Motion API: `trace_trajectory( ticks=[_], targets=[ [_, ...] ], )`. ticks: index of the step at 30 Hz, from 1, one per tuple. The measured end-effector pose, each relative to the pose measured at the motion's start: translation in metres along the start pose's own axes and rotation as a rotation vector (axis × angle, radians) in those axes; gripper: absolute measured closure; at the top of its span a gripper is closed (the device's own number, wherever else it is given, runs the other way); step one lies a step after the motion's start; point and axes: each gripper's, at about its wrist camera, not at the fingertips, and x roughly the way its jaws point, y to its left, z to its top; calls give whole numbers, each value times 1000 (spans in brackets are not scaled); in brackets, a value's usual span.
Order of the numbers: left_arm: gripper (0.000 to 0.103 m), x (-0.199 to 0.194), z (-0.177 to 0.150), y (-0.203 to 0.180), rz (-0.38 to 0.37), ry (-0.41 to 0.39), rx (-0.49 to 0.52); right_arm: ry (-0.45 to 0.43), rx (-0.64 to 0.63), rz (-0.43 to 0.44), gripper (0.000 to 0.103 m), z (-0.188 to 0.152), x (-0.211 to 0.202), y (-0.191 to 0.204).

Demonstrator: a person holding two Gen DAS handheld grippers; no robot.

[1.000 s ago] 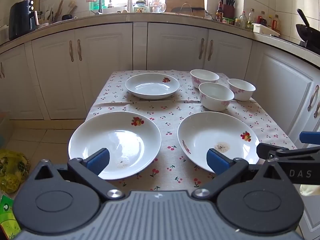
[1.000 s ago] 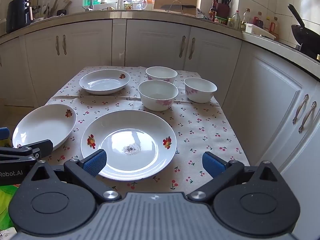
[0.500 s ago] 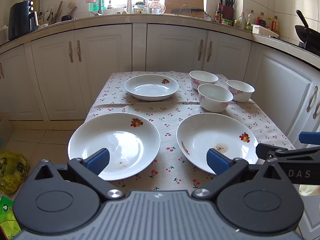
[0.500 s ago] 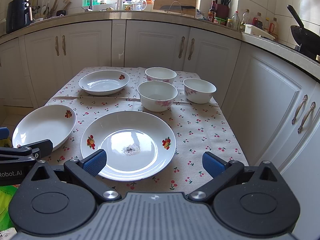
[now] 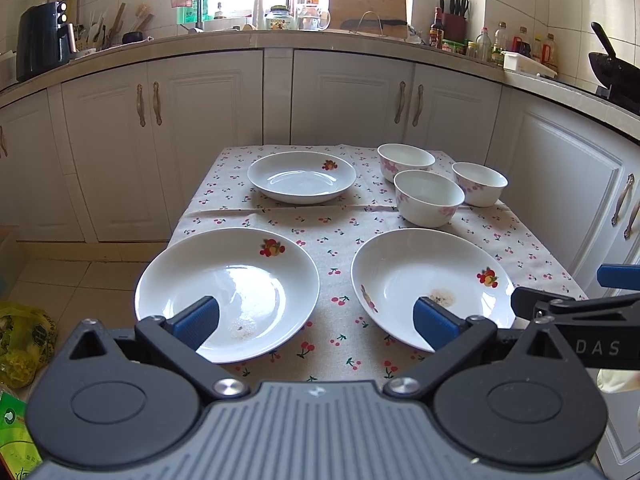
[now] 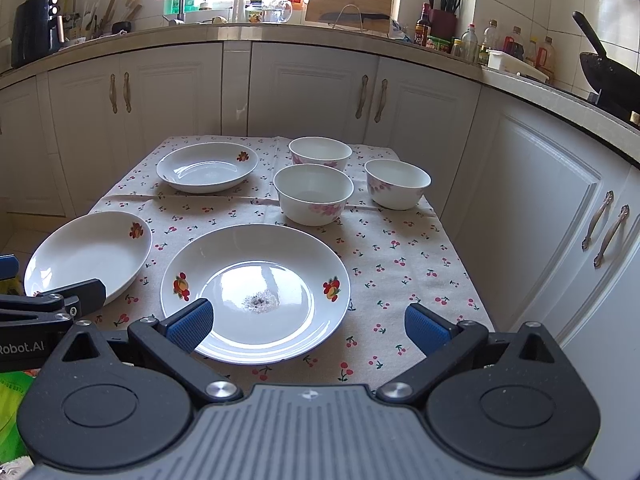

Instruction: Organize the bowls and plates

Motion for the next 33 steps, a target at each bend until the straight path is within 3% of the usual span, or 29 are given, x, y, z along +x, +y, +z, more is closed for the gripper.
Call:
trace_trajectory(
  ticks=[33],
  targets=[
    [1, -1, 2, 0, -4, -5, -4, -9, -4, -8, 0, 0, -2, 0]
  ],
)
